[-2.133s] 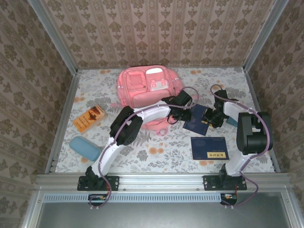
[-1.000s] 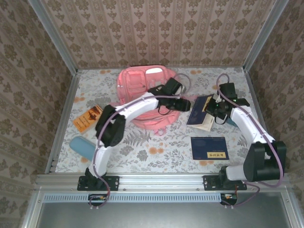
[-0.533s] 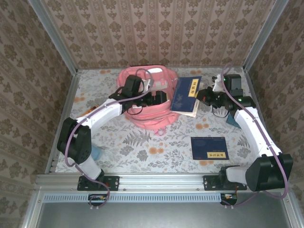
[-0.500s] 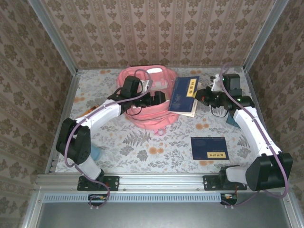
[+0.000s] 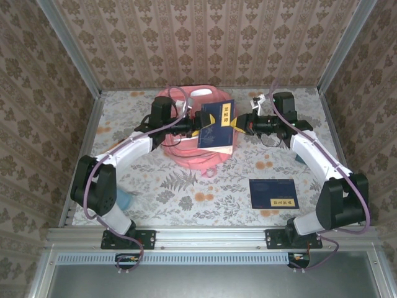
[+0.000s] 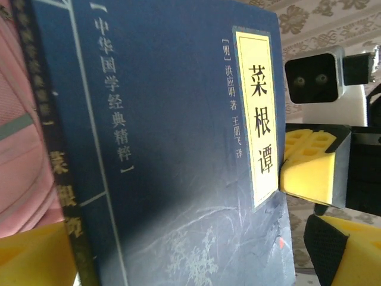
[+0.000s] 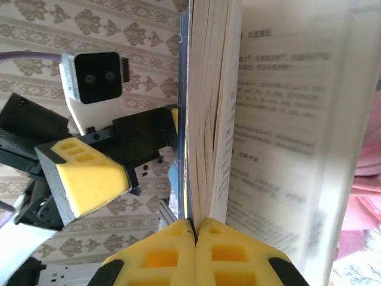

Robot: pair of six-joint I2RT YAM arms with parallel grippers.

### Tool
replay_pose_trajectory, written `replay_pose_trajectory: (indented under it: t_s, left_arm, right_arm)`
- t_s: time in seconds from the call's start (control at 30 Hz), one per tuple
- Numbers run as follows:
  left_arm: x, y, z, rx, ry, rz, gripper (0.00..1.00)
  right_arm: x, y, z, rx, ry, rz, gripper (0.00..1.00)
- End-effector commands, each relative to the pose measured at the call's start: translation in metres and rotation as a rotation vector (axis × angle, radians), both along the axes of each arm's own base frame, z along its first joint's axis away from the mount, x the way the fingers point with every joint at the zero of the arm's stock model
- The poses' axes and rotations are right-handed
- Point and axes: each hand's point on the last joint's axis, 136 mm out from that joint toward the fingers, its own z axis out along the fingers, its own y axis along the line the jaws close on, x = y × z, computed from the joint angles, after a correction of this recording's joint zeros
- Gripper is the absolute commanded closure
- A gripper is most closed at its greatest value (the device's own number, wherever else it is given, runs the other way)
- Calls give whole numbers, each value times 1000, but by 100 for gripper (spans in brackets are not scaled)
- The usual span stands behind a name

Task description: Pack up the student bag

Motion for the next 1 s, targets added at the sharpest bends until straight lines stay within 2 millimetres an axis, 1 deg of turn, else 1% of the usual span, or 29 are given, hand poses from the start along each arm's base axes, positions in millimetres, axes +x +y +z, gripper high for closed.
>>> replay_pose_trajectory:
  t_s: [0.0, 0.03, 0.07, 0.1, 0.2, 0.23, 0.27, 0.3, 0.33, 0.4, 0.43, 0.5, 0.53, 0.57, 0.6, 0.63, 0.67, 0.7, 0.77, 0.87, 0.93, 0.97]
  left_arm:
    - [-2, 0, 10, -76, 23, -41, 8]
    - [-1, 1, 11, -85, 26, -41, 10]
    - [0, 2, 14, -98, 26, -37, 15]
    - [1, 4, 14, -106, 29, -33, 22]
    - [0, 5, 14, -120, 33, -28, 52]
    - [8, 14, 13, -122, 33, -2, 58]
    - [10, 17, 12, -121, 34, 10, 65]
    - [12, 20, 11, -120, 38, 19, 74]
    - [12, 22, 10, -120, 40, 23, 80]
    - [14, 28, 13, -126, 34, 41, 95]
    - [16, 30, 16, -129, 29, 53, 98]
    - [19, 38, 21, -130, 20, 92, 100]
    - [21, 41, 25, -132, 13, 112, 100]
    - [24, 45, 27, -132, 11, 136, 100]
    - [26, 49, 31, -135, 7, 159, 100]
    - [30, 54, 33, -138, 12, 188, 100]
    - [33, 58, 36, -145, 15, 214, 100]
    - [35, 62, 40, -158, 21, 235, 100]
    - [40, 68, 46, -176, 31, 278, 100]
    - [45, 74, 58, -188, 36, 309, 100]
    - [49, 77, 63, -195, 45, 321, 100]
    - [52, 79, 66, -202, 50, 329, 100]
  right_arm:
    - [2, 10, 24, 87, -50, 62, 100]
    - [2, 10, 22, 87, -44, 62, 100]
    - [4, 11, 20, 87, -37, 61, 100]
    - [4, 11, 18, 86, -28, 61, 100]
    - [6, 12, 12, 84, -19, 64, 100]
    - [7, 12, 9, 80, -19, 63, 100]
    - [7, 11, 6, 72, -14, 55, 100]
    - [9, 9, 2, 62, -9, 44, 100]
    - [10, 9, -1, 56, -5, 35, 97]
    - [13, 5, -7, 35, -5, -3, 76]
    - [15, 3, -10, 22, -2, -29, 65]
    - [19, 0, -14, -1, 4, -81, 42]
    - [22, -1, -15, -7, 6, -105, 35]
    - [25, 0, -17, -10, 12, -129, 31]
    - [27, 1, -19, -8, 19, -150, 23]
    - [28, 3, -19, 1, 23, -165, 11]
    - [30, 5, -19, 23, 32, -181, 4]
    - [32, 7, -19, 53, 40, -198, 1]
    - [33, 17, -17, 113, 52, -214, 0]
    - [31, 41, -13, 189, 77, -226, 1]
    - [30, 56, -12, 217, 87, -233, 0]
    - [30, 61, -15, 216, 103, -253, 0]
